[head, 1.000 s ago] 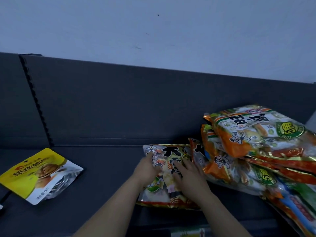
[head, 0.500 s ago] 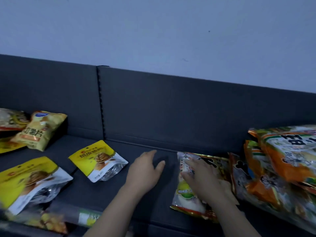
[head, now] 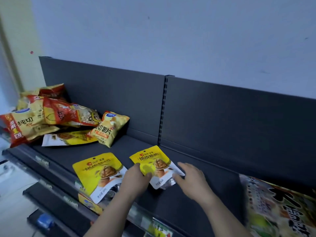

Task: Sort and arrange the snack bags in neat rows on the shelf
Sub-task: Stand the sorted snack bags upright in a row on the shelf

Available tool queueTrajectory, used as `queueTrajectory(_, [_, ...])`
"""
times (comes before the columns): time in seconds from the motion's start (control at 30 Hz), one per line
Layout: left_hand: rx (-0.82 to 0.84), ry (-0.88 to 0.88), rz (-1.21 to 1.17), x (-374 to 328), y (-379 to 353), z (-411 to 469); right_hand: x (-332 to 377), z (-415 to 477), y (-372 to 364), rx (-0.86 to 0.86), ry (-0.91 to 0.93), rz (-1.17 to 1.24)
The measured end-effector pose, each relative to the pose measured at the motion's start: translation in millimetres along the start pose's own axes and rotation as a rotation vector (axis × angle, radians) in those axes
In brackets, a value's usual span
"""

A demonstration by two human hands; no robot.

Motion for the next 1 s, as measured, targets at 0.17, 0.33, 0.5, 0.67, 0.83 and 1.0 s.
queueTrajectory(0.17, [0.109,0.013,-0.016,-8,2,28,9,33,-19,0.087,-0.160,0.027])
queueTrajectory(0.33, [0.177,-0.016,-0.065,-22,6,48,10,40,-32,0.045,-0.291,0.350])
queueTrajectory(0.5, [0.164,-0.089,-0.179,-18,37,49,33,43,-24,-0.124,-0.285,0.544])
queueTrajectory(0.67, [0.085,-0.014,-0.134,27,82,56,80,60,-27,-0.106,-0.194,0.590])
queueTrajectory(0.83, [0.114,0.159,-0.151,83,107,68,114,76,-65,-0.003,-0.187,0.570])
queueTrajectory(1.0, [0.094,0.225,-0.022,118,119,71,128,90,-96,0.100,-0.192,0.560])
Point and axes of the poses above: each hand's wrist, its own z-axis towards the middle knuckle, its own y-axis out of the back of the hand, x = y × z, the point moved 1 cm from there along z, towards the middle knuckle, and after that the axes turned 10 degrees about y, right-handed, at the moved point
